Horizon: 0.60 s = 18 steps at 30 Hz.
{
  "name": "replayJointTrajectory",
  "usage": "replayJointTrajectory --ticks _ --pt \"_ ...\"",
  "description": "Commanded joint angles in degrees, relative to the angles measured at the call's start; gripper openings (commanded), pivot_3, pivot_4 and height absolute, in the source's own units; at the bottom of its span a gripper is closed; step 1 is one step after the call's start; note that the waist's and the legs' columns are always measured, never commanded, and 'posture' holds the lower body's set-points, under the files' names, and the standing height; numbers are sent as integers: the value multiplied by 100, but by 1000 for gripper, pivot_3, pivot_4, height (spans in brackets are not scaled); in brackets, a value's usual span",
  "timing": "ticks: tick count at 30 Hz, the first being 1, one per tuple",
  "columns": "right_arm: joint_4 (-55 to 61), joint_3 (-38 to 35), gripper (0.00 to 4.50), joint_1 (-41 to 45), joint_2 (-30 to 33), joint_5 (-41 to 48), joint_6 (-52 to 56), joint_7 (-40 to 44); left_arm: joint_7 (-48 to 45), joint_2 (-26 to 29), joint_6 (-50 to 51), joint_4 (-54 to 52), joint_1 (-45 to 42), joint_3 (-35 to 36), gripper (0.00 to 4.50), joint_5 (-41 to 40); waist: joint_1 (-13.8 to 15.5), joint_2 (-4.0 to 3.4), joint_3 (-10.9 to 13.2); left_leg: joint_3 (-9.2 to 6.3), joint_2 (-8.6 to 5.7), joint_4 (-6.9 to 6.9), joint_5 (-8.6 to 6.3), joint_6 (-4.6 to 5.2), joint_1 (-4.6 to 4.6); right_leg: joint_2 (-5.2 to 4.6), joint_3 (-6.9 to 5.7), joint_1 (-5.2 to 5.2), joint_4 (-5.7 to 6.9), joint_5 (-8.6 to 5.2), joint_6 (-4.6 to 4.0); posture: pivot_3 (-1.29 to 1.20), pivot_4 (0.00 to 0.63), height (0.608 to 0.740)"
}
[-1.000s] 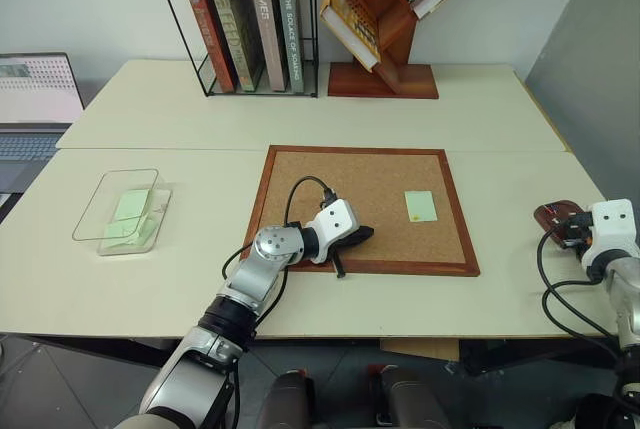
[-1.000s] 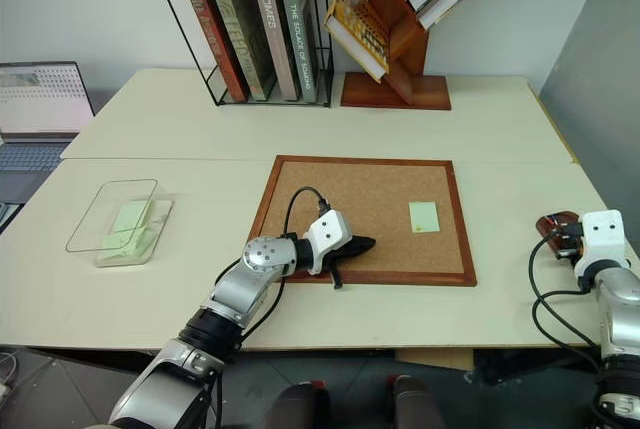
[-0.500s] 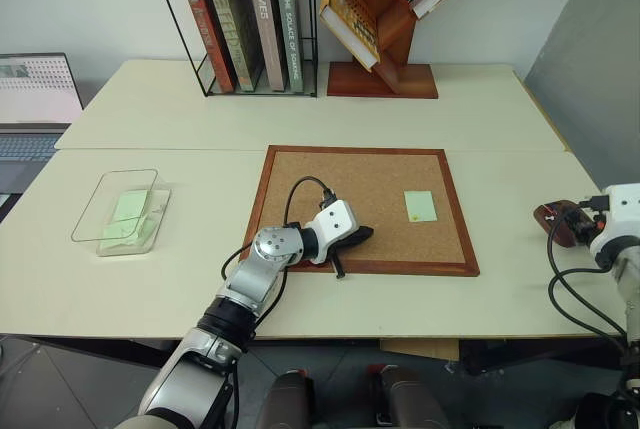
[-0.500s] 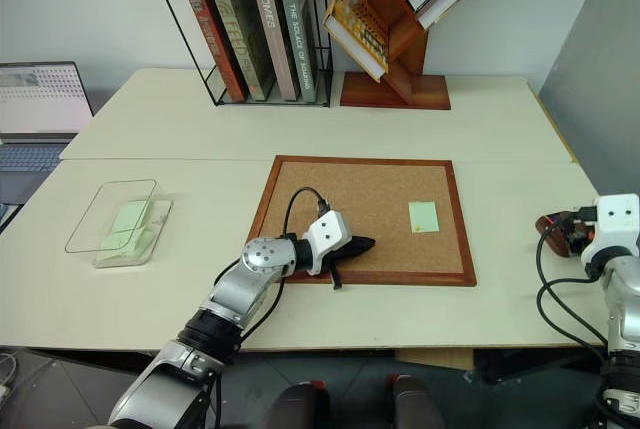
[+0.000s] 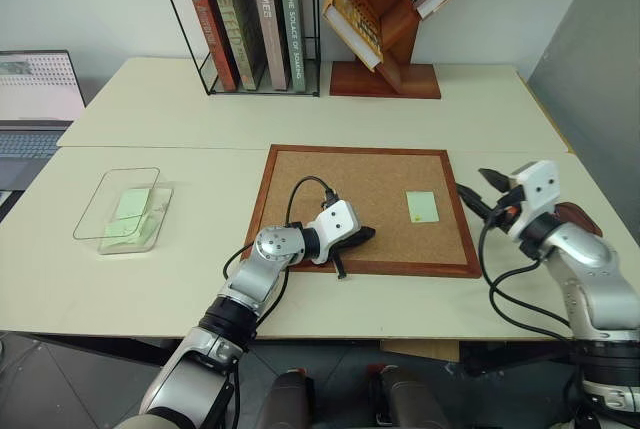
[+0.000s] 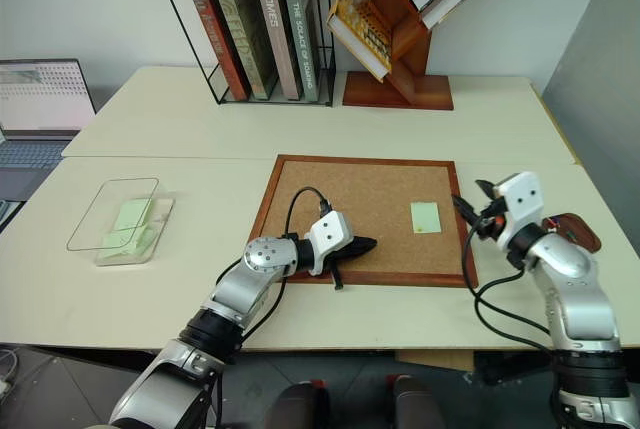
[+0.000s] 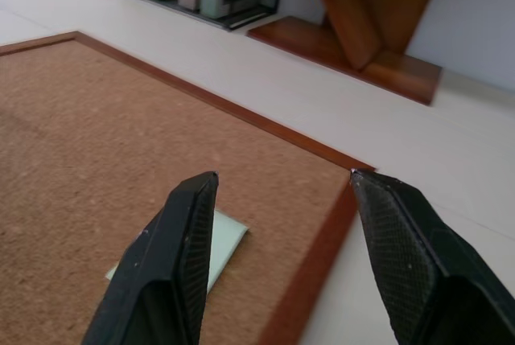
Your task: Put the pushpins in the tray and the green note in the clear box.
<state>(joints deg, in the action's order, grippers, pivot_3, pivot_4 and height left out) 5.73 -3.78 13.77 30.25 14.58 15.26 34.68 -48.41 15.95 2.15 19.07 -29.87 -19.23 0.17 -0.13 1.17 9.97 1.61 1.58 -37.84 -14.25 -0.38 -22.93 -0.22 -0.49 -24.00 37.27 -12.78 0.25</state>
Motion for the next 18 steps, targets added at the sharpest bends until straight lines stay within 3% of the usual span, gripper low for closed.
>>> replayJointTrajectory --ticks 1,7,18 --pt "-241 387 2775 117 -261 -136 -178 121 -47 47 159 220 109 -92 0 135 0 0 0 0 1 0 0 0 1 0 -1 1 -1 0 0 0 150 740" --pt "-979 700 2775 306 -485 -482 -488 85 -56 61 150 230 98 -86 0 134 0 4 -2 0 1 0 0 0 2 0 -1 3 -5 0 0 0 150 740" --pt "-1428 690 634 406 -611 -701 -714 42 -58 79 161 167 127 -88 0 135 0 4 -3 0 2 0 0 0 3 1 1 5 -4 2 2 0 150 740"
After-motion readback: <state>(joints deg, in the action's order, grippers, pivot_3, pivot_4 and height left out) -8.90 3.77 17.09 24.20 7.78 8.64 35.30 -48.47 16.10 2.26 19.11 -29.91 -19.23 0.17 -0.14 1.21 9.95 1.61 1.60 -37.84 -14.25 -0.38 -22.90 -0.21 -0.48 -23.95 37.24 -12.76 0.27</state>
